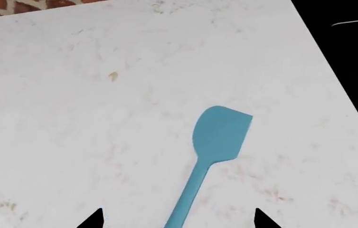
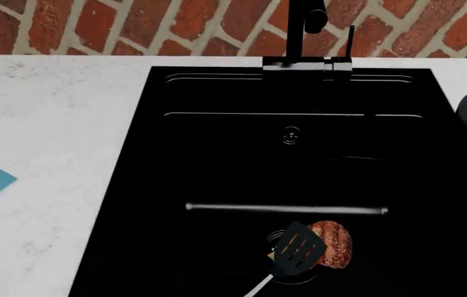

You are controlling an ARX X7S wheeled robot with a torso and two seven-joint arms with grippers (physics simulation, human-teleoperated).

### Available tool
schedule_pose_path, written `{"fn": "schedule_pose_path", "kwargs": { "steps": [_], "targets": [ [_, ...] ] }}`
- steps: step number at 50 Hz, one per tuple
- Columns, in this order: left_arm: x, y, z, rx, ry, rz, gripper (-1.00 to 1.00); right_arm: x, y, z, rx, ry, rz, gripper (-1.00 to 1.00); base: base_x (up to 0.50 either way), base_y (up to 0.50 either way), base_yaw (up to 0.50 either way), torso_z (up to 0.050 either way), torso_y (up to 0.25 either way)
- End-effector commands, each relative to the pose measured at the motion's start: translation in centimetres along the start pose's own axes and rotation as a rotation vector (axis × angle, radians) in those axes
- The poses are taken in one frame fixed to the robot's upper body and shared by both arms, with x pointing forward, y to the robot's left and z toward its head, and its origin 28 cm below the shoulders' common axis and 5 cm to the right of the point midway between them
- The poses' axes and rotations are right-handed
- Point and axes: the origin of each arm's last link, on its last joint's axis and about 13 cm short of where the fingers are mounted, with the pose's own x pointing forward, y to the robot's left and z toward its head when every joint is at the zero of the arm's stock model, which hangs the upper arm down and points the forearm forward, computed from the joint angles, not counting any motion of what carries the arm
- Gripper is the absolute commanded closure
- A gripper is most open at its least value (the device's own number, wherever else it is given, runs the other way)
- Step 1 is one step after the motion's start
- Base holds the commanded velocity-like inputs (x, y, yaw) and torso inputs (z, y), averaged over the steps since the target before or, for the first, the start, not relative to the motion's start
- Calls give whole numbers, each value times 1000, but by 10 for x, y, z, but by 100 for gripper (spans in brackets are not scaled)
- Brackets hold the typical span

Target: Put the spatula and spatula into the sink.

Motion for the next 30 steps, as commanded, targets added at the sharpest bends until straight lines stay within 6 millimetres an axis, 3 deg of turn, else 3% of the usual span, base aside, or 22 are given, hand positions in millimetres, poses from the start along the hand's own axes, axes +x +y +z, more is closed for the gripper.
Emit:
{"fn": "schedule_pose_path", "kwargs": {
  "steps": [1,11,30],
  "targets": [
    [26,-4,10,19,8,-23,-100,4,-2,1,22,-13,-2,-100,0,0,0,0,0],
    [50,-10,0,14,80,-50,-100,5,-1,-1,23,-5,2,-100,0,0,0,0,0],
    [59,-4,-13,-46,187,-57,-100,6,-1,-4,26,4,-4,-100,0,0,0,0,0]
  ]
}}
